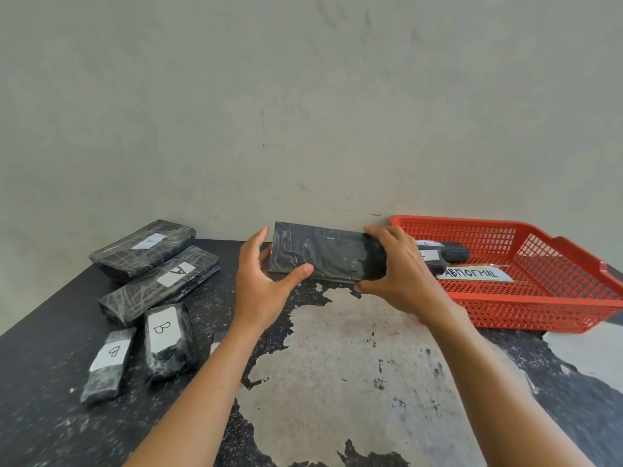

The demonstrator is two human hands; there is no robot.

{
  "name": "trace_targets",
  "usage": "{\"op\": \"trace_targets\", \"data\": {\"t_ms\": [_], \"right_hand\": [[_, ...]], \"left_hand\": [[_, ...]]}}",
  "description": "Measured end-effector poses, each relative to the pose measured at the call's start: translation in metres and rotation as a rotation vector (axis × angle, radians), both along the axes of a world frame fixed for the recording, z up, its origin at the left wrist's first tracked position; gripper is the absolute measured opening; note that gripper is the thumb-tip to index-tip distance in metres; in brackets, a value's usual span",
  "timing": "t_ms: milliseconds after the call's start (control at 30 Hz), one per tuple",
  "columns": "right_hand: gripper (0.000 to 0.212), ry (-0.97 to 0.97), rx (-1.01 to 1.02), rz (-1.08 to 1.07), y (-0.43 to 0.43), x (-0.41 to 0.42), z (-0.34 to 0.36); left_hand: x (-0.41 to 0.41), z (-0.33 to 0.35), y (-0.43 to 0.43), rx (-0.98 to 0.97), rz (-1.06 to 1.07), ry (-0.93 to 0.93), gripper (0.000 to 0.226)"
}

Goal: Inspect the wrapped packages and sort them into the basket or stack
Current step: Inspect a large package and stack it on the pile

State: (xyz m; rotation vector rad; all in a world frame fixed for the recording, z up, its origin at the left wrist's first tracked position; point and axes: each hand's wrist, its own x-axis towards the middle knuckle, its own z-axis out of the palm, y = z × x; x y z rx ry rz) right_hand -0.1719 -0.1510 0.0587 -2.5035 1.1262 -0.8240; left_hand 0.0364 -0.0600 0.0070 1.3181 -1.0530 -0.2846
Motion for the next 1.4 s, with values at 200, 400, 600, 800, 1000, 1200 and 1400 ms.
{"op": "trace_targets", "data": {"t_ms": [200,400,600,800,1000,1200,1400], "right_hand": [[0.081,-0.086,0.057,0.002,0.002,0.003,-0.003],[0.045,-0.181,0.003,-0.064,0.003,0.008,-0.011],[0.031,-0.084,0.075,-0.035,0.003,0.000,-0.004],[0.032,-0.081,0.006,-0.060,0.007,0.004,-0.005],[0.055,-0.131,-0.026,-0.042,0.013,0.010,-0.006],[0.052,-0.082,0.030,0.026,0.015,0.008,-0.003],[0.018,-0.141,0.063,0.065,0.013,0.000,0.003]], "left_hand": [[0.002,-0.005,-0.003,0.017,-0.004,-0.008,0.083],[-0.007,-0.001,-0.001,-0.035,0.025,-0.045,0.079],[-0.012,-0.006,-0.002,-0.046,0.040,-0.058,0.075],[-0.010,-0.009,-0.007,-0.055,0.062,-0.059,0.074],[-0.002,-0.006,-0.005,0.076,0.000,-0.057,0.087],[-0.003,-0.003,-0.007,0.057,-0.041,0.096,0.072],[-0.003,0.000,-0.006,-0.076,-0.118,0.164,0.059]]}}
